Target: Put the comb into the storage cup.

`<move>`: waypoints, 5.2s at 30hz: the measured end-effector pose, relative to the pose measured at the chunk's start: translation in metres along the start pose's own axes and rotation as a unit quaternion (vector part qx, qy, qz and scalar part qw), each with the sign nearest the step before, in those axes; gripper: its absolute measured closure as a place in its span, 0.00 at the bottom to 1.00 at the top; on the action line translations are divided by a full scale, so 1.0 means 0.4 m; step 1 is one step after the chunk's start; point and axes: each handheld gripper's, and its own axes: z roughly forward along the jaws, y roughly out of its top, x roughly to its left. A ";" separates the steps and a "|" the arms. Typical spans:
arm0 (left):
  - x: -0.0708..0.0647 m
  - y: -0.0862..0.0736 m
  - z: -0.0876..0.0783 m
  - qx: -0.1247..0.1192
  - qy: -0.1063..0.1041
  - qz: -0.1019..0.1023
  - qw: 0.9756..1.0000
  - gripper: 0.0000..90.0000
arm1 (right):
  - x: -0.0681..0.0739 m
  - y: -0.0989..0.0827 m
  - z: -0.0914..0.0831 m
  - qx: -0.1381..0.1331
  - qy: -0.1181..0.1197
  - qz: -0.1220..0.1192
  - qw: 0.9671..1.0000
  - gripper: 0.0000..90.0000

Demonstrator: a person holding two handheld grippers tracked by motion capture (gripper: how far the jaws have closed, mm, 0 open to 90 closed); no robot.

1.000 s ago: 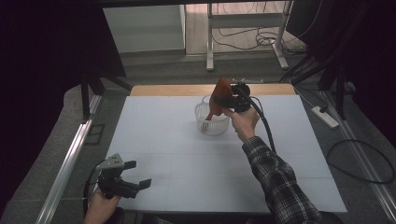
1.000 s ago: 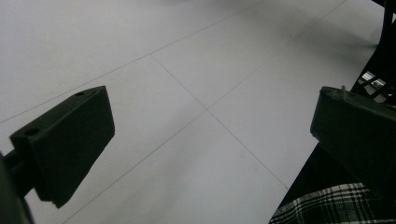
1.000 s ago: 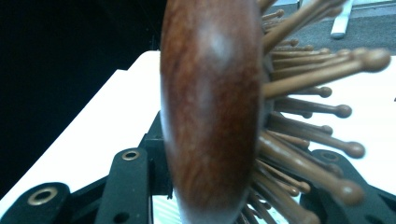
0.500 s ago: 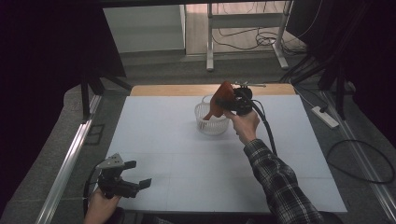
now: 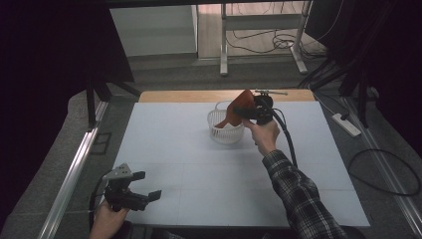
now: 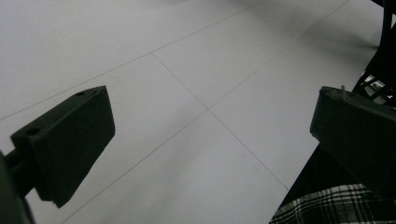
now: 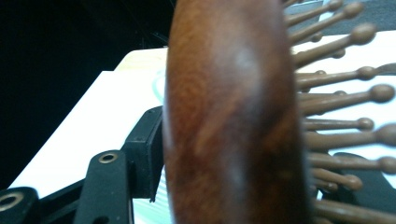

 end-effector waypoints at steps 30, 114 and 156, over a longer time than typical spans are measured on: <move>0.002 0.000 0.001 0.000 0.000 -0.003 1.000 0.00 | -0.018 -0.013 0.011 0.027 -0.045 -0.040 0.998 0.22; 0.002 0.000 -0.004 -0.006 0.004 -0.005 1.000 0.00 | -0.007 -0.035 -0.117 0.061 0.017 -0.200 0.978 0.00; -0.003 0.001 -0.002 0.000 0.008 0.004 1.000 0.00 | -0.005 -0.098 -0.148 0.103 0.007 -0.188 0.977 0.00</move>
